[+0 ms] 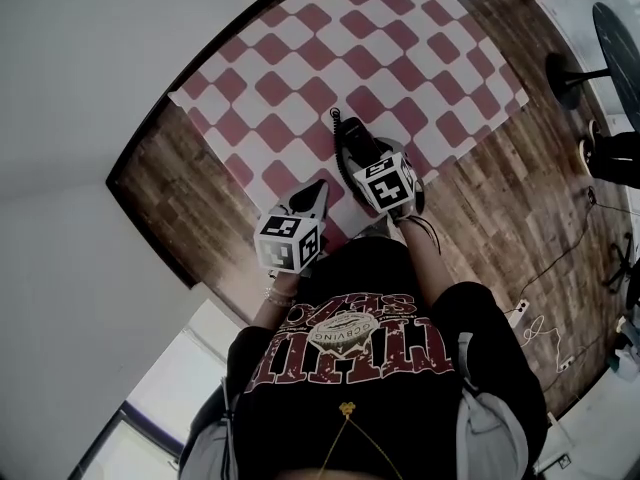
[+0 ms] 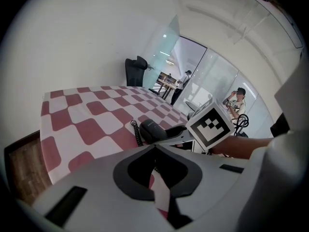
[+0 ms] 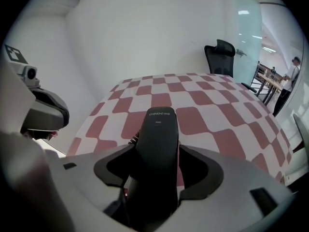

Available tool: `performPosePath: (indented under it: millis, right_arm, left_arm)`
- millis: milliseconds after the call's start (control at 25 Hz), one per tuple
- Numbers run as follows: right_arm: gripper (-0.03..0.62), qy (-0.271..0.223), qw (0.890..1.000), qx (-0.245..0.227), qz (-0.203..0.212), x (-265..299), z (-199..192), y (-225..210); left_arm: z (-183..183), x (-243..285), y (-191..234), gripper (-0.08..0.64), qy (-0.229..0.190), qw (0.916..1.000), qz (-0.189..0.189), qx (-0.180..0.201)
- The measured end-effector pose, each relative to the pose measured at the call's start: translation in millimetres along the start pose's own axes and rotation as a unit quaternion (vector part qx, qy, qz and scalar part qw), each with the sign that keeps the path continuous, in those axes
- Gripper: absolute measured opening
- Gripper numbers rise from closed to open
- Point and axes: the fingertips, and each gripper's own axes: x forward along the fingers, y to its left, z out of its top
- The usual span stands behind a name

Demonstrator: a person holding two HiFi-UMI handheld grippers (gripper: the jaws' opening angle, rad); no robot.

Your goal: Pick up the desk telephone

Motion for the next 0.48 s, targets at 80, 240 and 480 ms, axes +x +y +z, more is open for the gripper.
performPosePath:
  millis: [80,240,480]
  right_arm:
    - [0.276,0.006,1.000,-0.003,0.004,4,-1,0]
    - [0.276,0.015,1.000,-0.010,0.003,9,-1,0]
    - [0.276,0.022,1.000,0.005,0.004,13,-3,-2]
  left_arm:
    - [-1,0,2,0.008,0.001,1.0000,0.000,-0.002]
    - [-1,-1,6,0.008,0.000,1.0000,0.004,-0.007]
    - [-2,-2,13,0.008,0.000,0.9999,0.009,-0.012]
